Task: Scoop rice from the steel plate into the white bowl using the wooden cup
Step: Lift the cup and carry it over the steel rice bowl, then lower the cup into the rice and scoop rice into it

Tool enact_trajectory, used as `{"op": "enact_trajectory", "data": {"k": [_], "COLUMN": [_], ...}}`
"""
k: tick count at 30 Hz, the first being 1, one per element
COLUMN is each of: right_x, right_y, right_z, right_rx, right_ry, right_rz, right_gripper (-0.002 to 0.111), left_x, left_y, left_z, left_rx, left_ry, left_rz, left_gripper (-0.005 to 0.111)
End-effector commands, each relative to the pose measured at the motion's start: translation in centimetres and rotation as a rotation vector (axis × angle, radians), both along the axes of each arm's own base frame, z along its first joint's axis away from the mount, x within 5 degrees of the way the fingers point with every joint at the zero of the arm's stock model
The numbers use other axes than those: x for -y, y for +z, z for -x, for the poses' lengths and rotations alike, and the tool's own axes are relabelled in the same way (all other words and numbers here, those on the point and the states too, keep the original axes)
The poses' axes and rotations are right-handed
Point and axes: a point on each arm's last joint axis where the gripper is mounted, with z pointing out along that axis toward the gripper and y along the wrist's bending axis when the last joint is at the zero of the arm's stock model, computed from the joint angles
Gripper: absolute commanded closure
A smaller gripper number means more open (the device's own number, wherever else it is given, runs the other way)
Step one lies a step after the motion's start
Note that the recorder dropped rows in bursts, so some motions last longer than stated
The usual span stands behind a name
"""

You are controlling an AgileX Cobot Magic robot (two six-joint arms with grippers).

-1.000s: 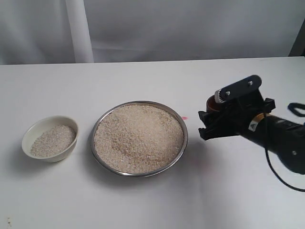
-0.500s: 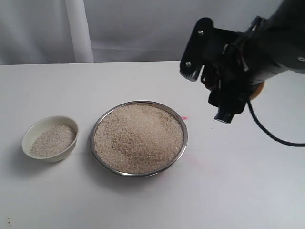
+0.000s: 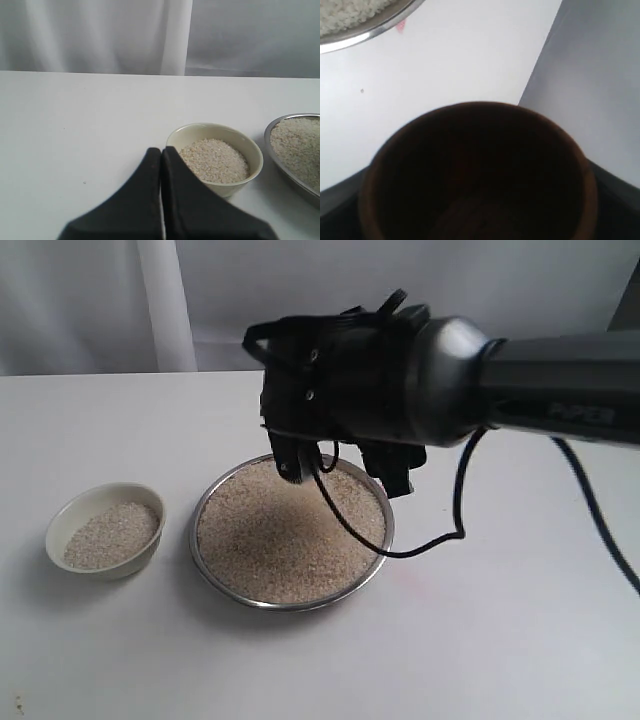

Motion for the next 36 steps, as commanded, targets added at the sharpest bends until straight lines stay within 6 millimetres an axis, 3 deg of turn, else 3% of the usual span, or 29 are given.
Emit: {"op": "enact_trajectory", "data": {"k": [1,9,17,25,36], "right_x": [-1.0,-1.6,-3.0,-3.3,-3.5], "right_y": [-2.0,-4.9,-5.9,-8.6,-10.4], "right_z": [-0.3,-0.9,-1.9,-2.2,-2.2], "right_rx": [-0.030,-0.059,-0.105,-0.141,-0.174], "right_ry": [0.076,0.116,0.059,0.051,0.070], "right_rz": [0.125,0.185,0.088,0.144,0.159], "right_gripper": [0.108,0.108,0.108,0.108,0.108], "left_x": [0.0,0.0,0.0,0.0,0.0], "left_y": [0.3,0.3,0.3,0.3,0.3], "left_z": [0.0,0.0,0.0,0.0,0.0], "left_rx": [0.019,0.019,0.019,0.019,0.019], "left_ry": [-0.003,-0.003,-0.003,-0.003,-0.003], "left_rz": [0.007,0.007,0.007,0.007,0.007], "left_gripper": [0.107,0.107,0.107,0.107,0.107]}}
